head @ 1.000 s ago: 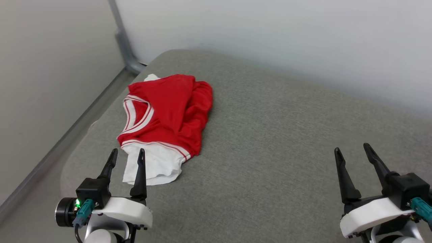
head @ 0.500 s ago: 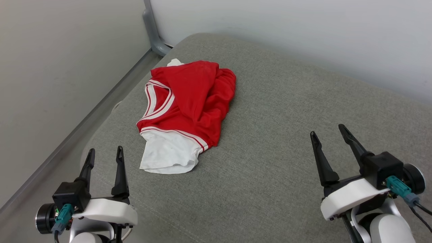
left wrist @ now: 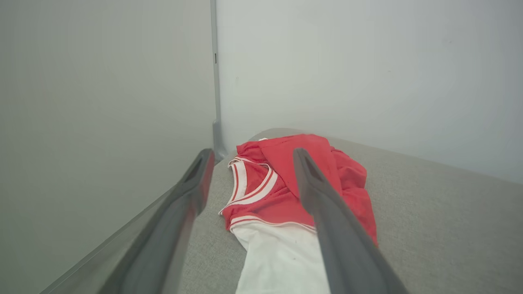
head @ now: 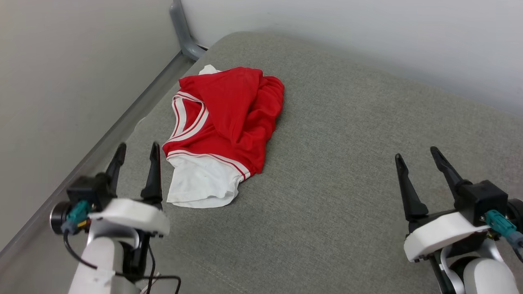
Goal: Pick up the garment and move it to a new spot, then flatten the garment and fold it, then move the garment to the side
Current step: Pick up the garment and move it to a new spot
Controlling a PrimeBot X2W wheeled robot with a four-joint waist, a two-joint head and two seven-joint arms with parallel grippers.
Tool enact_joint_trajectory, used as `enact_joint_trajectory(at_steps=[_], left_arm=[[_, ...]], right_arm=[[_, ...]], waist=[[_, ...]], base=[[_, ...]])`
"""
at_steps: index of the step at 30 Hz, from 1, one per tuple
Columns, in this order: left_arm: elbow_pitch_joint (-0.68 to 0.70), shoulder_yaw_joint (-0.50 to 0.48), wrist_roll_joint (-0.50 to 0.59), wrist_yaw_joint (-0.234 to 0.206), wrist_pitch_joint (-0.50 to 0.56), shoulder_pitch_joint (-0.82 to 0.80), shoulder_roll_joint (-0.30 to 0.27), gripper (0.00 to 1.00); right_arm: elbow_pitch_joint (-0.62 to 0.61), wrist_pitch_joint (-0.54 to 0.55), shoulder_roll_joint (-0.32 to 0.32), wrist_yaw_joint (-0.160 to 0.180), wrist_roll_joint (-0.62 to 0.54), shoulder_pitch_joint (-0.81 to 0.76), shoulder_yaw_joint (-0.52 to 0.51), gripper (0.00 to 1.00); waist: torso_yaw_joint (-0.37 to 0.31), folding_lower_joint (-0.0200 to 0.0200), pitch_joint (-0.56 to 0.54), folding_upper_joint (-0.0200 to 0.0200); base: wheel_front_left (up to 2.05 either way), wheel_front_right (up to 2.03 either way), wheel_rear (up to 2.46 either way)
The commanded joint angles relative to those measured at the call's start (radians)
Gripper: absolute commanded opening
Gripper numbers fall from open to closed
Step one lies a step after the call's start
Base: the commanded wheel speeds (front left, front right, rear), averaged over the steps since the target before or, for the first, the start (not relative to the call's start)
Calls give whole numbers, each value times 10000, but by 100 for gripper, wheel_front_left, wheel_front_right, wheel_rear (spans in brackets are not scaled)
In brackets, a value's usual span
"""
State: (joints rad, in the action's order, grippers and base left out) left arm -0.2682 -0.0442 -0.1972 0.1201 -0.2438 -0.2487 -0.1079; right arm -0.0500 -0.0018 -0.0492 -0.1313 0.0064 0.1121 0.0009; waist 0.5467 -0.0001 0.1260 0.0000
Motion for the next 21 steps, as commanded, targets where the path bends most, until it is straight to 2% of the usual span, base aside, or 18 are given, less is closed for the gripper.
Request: enact_joint_trajectory(at_steps=[1, 3, 9, 16, 21], left_arm=[[-82, 94, -87, 37, 65, -397, -116, 100], [-470, 315, -368, 85, 374, -1096, -418, 100], [-1354, 911, -1559, 108, 1507, -3089, -1571, 100], [-2463, 1962, -3562, 100, 3821, -4724, -3320, 100], [-3261, 2873, -5014, 99, 5528, -5402, -4237, 100]], right_arm=[[-76, 30, -20, 10, -90, -219, -93, 100], [-335, 135, -20, 10, -139, -319, -232, 100], [-973, 521, -26, 10, -360, -80, -234, 100], [-1530, 740, -21, 10, -532, 223, -296, 100], [-1627, 772, -20, 9, -503, 510, -279, 100]], waist=[[-27, 1, 62, 0], [-170, 1, 206, 0], [-1216, 1, 1082, 0], [-2271, 1, 2239, 0], [-2808, 1, 2974, 0]], base=[[0, 0, 0], [0, 0, 0], [0, 0, 0], [0, 0, 0], [0, 0, 0]])
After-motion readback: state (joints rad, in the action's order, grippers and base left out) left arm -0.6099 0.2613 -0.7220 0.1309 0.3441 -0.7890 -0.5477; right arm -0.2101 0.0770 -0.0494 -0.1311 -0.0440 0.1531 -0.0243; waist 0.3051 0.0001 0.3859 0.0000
